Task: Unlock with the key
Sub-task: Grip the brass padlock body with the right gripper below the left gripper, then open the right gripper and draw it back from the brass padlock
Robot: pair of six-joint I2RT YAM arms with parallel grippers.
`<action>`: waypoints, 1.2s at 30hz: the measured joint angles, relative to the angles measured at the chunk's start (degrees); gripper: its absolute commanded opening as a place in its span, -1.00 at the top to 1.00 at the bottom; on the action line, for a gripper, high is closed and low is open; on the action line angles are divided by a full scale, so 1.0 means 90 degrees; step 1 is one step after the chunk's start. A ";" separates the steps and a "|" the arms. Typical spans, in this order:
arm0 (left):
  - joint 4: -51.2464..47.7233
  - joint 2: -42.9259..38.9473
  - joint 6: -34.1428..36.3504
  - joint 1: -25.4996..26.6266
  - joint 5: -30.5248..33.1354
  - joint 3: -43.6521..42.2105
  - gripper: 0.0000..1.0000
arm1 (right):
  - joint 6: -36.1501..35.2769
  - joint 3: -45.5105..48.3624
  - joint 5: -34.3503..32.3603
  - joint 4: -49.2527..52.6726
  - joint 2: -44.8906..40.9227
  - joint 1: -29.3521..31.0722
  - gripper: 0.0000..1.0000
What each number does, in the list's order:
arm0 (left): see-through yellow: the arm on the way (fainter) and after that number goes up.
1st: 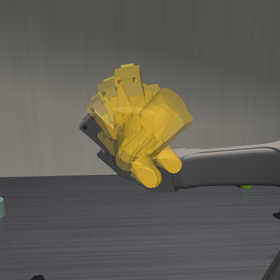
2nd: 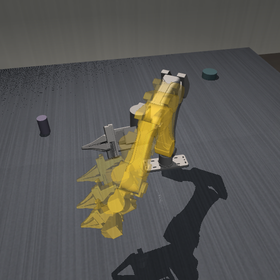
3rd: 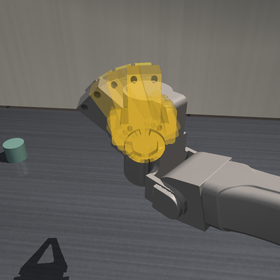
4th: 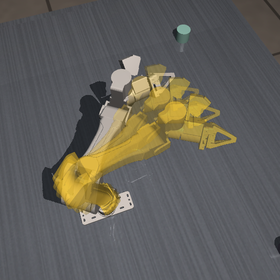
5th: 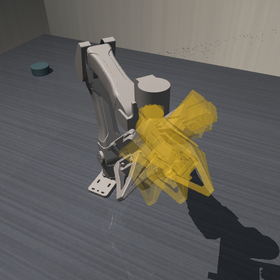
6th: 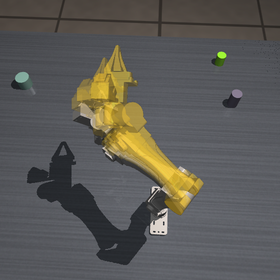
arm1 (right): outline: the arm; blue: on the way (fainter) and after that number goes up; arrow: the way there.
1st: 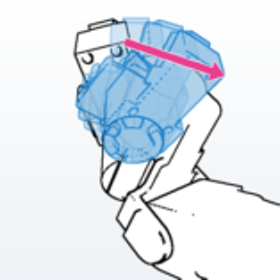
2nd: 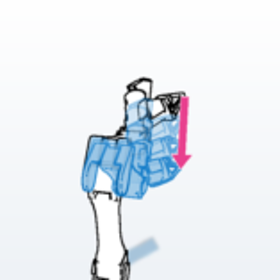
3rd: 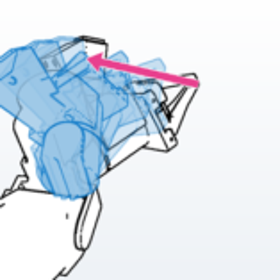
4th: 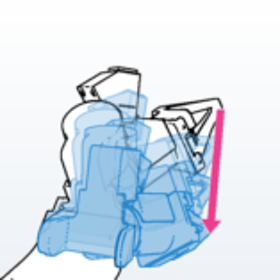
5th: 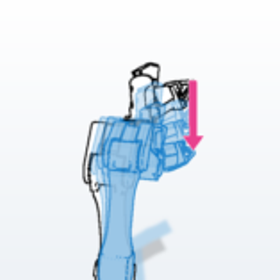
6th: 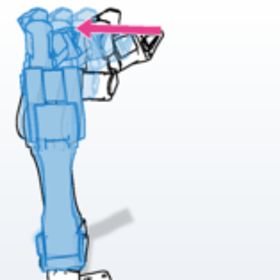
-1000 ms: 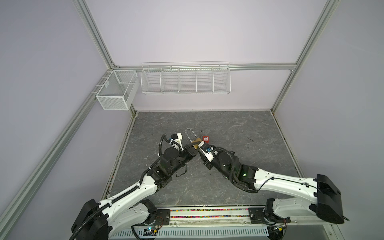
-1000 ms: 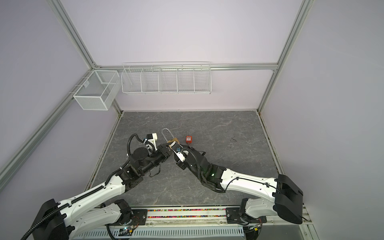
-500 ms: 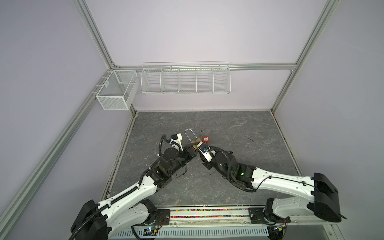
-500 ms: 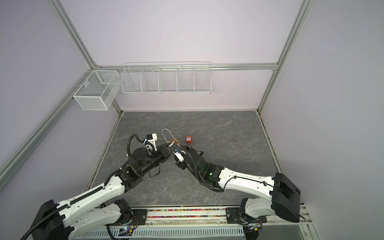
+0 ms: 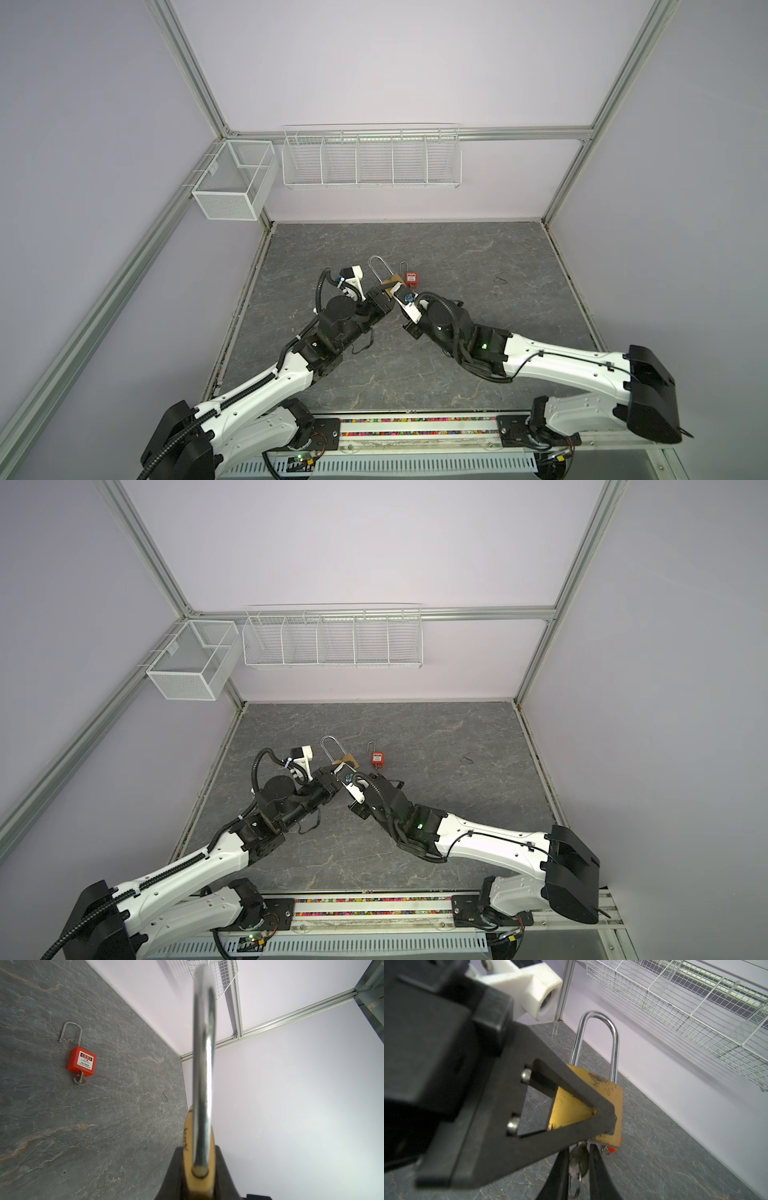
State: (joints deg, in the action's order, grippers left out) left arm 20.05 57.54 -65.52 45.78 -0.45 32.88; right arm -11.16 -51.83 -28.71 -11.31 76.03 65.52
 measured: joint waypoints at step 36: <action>0.0823 -0.0160 0.1290 -0.0073 -0.0068 -0.0537 1.00 | 0.0789 0.0469 0.0495 0.0430 -0.1183 -0.0257 -0.14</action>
State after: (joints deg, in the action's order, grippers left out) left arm 27.46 56.10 -53.91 45.12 -1.06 28.05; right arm -4.05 -47.62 -24.25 -7.44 65.39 63.20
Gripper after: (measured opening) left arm 0.154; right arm 0.531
